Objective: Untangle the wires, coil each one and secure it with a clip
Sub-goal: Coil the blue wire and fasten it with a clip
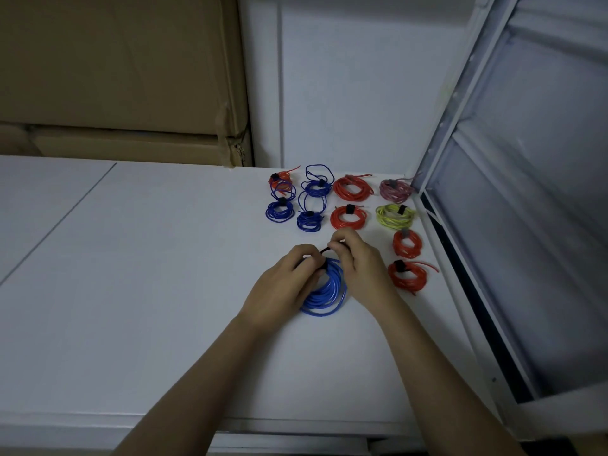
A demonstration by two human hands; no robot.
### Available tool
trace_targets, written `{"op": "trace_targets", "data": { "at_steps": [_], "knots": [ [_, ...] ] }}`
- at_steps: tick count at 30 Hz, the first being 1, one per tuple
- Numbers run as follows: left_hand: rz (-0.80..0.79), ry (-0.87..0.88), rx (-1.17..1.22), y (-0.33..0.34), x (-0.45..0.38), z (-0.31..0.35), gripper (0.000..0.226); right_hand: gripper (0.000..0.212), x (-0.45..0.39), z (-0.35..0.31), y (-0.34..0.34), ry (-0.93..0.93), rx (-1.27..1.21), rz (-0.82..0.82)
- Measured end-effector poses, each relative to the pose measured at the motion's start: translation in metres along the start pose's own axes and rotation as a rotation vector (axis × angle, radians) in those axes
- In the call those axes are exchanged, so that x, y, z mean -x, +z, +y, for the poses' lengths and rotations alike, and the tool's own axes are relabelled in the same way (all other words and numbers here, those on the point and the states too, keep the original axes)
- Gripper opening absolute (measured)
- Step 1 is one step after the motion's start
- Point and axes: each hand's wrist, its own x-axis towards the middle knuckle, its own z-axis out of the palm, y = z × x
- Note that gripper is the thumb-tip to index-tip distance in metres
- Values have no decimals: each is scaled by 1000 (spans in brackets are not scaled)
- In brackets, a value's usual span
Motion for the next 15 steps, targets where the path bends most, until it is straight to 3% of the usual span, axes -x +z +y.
{"op": "trace_targets", "data": {
  "at_steps": [10,15],
  "knots": [
    [38,-13,47,6,1,-4,16,8,11,17,4,81,-6,120],
    [70,16,56,6,1,-4,15,24,8,6,1,-68,67,203]
  ]
}}
